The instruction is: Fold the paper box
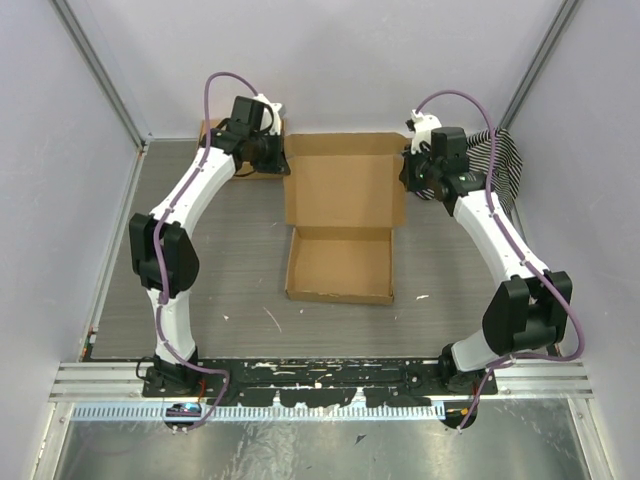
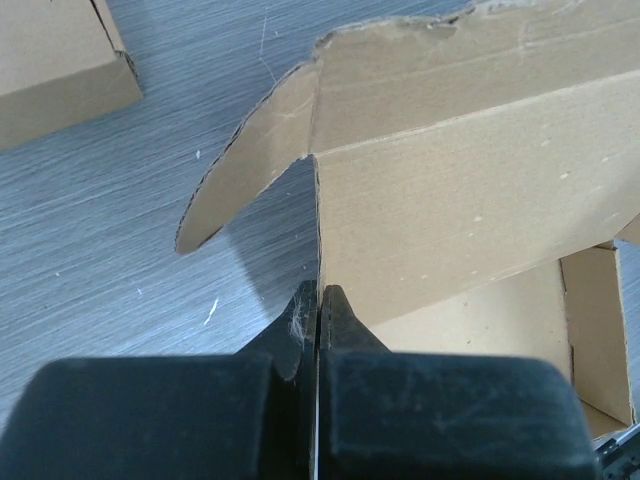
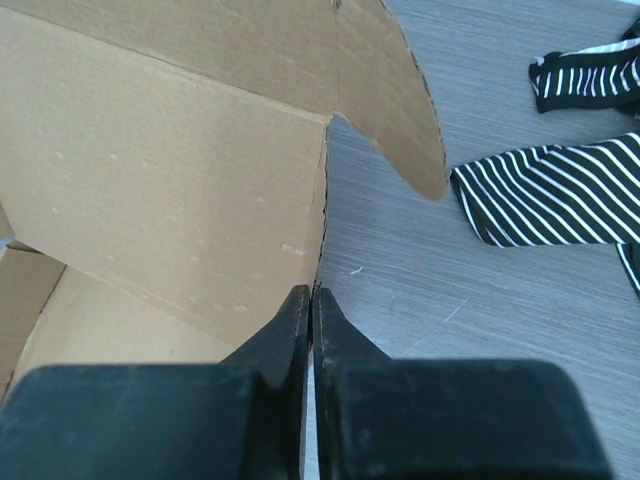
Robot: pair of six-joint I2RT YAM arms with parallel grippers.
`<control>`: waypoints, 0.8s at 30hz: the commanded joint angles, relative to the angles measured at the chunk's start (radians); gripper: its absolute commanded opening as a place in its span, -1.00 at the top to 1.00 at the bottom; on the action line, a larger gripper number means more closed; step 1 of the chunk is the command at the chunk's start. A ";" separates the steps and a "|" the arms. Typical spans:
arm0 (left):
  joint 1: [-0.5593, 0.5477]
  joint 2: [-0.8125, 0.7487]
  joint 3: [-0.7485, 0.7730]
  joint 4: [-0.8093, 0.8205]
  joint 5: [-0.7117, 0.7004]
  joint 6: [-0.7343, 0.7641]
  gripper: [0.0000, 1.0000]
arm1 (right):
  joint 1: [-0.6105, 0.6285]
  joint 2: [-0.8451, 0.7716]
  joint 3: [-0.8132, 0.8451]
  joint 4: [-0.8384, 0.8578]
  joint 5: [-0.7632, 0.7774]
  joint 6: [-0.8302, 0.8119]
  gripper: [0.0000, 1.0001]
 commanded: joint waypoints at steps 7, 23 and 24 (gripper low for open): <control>-0.021 -0.167 -0.104 0.127 0.035 0.082 1.00 | 0.004 0.065 0.180 -0.123 0.007 0.026 0.56; -0.029 -0.324 -0.350 0.384 0.075 0.149 1.00 | -0.023 -0.004 0.187 -0.130 0.106 0.030 -0.12; -0.028 -0.327 -0.353 0.388 0.077 0.149 1.00 | -0.035 -0.012 0.177 -0.129 0.105 0.025 -0.15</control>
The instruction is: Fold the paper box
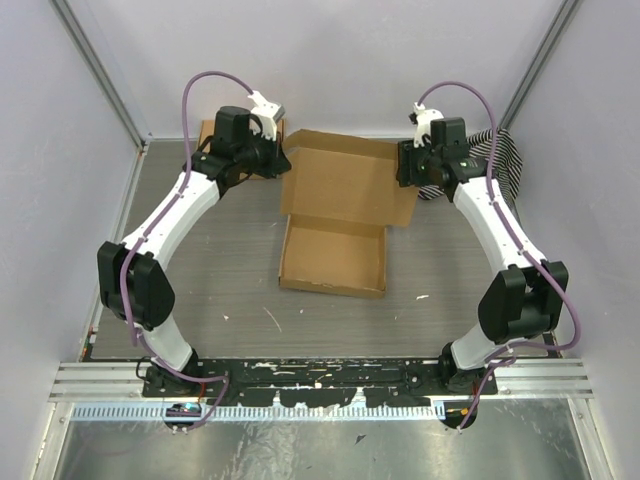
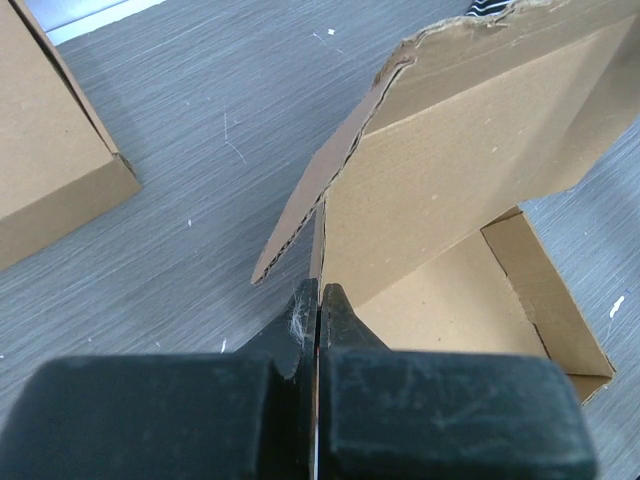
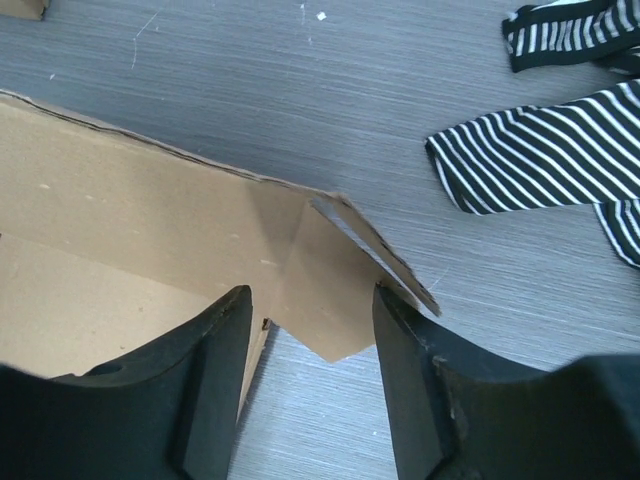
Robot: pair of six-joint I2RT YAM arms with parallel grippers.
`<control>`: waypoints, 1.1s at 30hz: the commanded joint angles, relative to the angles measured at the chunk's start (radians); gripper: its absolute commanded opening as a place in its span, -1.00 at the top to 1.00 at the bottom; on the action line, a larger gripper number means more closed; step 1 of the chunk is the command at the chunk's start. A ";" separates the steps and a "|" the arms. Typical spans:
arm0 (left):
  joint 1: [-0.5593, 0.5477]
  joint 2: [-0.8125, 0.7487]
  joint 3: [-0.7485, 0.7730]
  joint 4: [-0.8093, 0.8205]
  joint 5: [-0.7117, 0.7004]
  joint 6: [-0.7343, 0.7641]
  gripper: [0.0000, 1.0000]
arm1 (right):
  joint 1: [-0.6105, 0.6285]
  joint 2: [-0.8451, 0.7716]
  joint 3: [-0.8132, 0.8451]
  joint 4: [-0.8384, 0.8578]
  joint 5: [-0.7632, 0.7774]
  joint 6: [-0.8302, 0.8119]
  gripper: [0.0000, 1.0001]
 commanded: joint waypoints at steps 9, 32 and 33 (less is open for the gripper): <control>0.000 -0.033 -0.015 0.078 0.029 0.018 1.00 | -0.086 -0.047 0.028 0.042 -0.056 0.010 -0.13; 0.000 -0.031 -0.004 0.078 0.030 0.007 1.00 | -0.087 -0.010 -0.036 -0.011 -0.165 0.028 0.06; -0.001 -0.032 -0.004 0.078 0.031 0.007 1.00 | -0.088 -0.011 -0.038 -0.012 -0.158 0.032 0.07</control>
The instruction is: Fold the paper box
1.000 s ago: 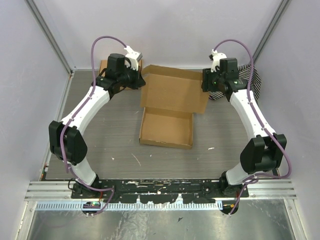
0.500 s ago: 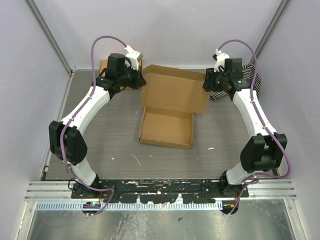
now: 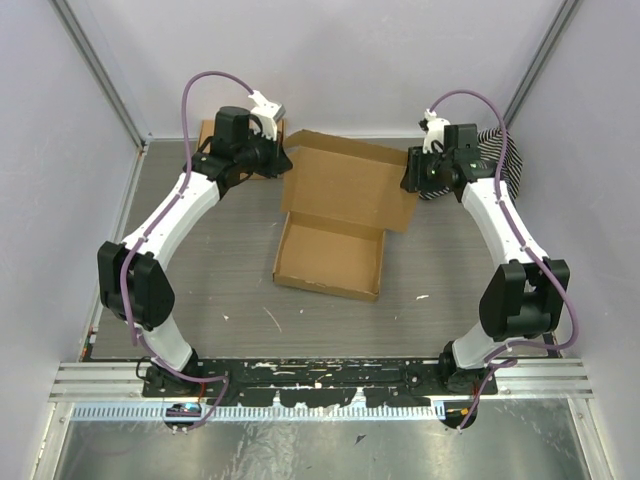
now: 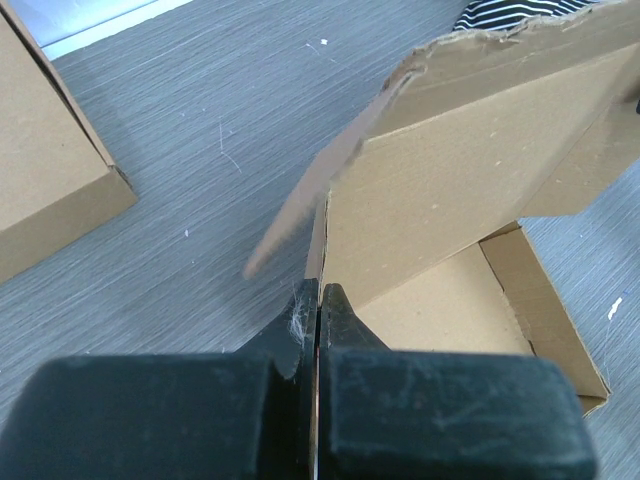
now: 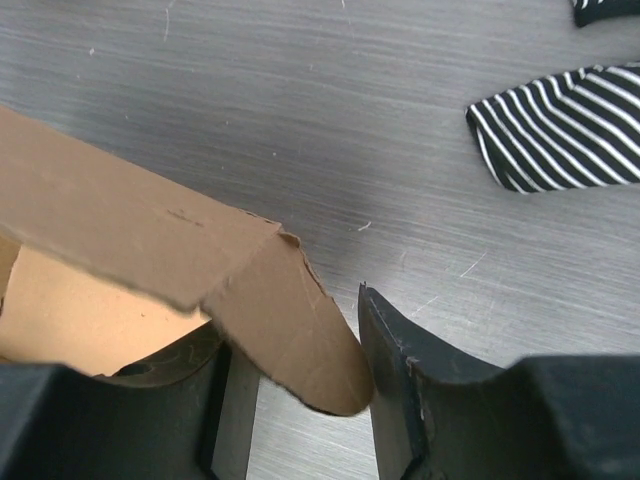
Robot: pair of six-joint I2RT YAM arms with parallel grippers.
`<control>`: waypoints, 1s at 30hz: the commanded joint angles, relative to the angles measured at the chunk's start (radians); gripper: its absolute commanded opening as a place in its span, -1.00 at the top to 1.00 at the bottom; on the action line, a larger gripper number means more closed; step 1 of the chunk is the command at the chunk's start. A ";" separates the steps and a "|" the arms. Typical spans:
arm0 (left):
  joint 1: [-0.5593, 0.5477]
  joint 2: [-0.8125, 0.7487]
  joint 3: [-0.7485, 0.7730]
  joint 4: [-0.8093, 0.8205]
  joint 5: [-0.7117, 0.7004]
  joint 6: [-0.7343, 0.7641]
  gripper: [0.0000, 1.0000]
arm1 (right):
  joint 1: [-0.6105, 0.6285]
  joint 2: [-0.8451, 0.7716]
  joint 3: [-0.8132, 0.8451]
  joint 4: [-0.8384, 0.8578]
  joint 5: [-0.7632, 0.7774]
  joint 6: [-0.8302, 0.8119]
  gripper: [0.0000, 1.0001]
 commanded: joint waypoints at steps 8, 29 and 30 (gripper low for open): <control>-0.005 -0.028 0.019 0.043 -0.042 -0.024 1.00 | 0.001 -0.022 0.014 -0.009 -0.008 0.065 0.71; -0.100 0.118 0.223 0.000 -0.267 -0.158 1.00 | 0.118 -0.046 0.013 0.341 0.428 0.209 0.98; -0.099 0.121 0.217 0.010 -0.271 -0.162 0.99 | 0.121 -0.056 -0.013 0.388 0.445 0.208 0.98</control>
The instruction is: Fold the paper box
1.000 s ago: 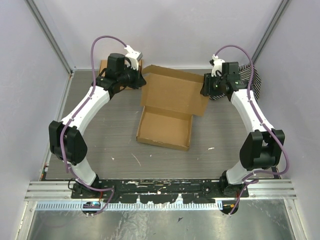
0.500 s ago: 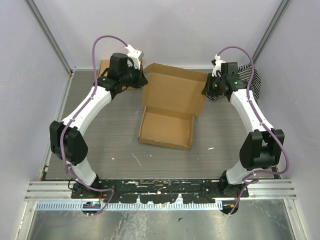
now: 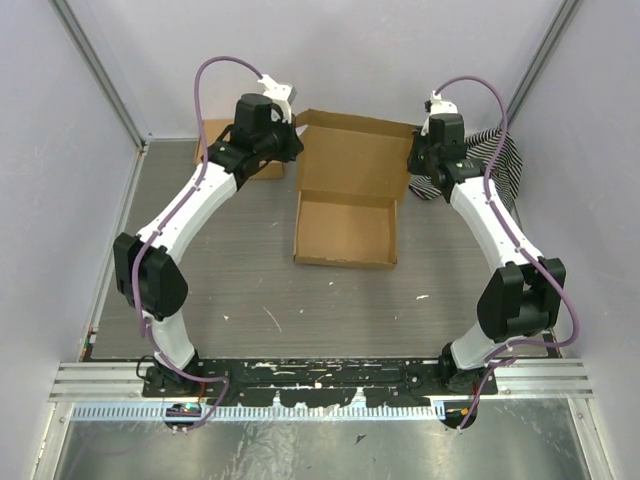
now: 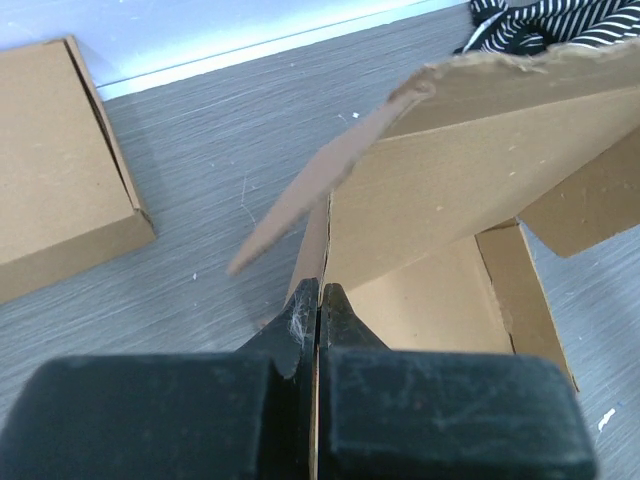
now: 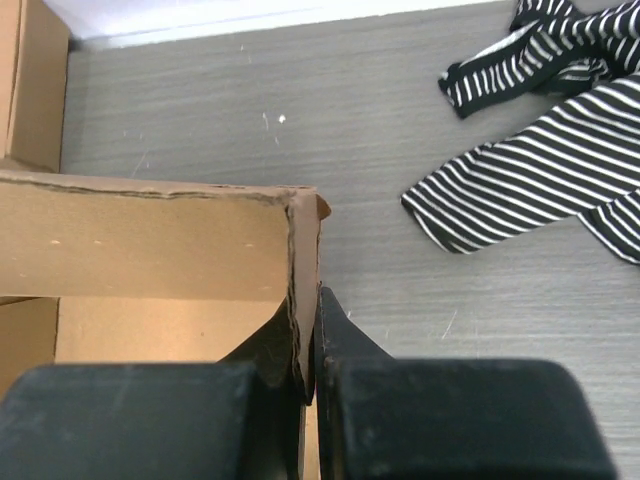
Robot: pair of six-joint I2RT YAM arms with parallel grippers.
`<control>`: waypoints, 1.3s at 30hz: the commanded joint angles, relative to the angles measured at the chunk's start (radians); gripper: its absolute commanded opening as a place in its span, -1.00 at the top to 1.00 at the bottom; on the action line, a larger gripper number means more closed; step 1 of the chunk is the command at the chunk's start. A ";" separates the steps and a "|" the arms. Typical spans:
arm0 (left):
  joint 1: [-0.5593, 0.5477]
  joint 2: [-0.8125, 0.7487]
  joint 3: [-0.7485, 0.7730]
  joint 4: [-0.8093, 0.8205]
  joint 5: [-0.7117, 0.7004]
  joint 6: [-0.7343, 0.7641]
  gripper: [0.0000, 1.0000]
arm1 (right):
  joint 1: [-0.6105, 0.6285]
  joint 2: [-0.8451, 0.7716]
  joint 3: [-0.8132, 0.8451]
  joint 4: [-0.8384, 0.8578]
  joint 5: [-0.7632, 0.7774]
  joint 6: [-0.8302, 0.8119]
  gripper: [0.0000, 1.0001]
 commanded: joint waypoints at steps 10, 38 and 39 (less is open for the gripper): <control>-0.013 0.060 -0.006 0.126 -0.035 -0.134 0.81 | 0.074 -0.095 -0.291 0.665 0.256 -0.014 0.98; -0.024 -0.312 -0.517 0.168 -0.142 -0.186 0.17 | 0.167 -0.249 -0.643 0.765 0.479 0.072 0.98; -0.023 -0.317 -0.520 0.179 -0.160 -0.170 0.05 | 0.166 -0.247 -0.643 0.766 0.471 0.074 0.98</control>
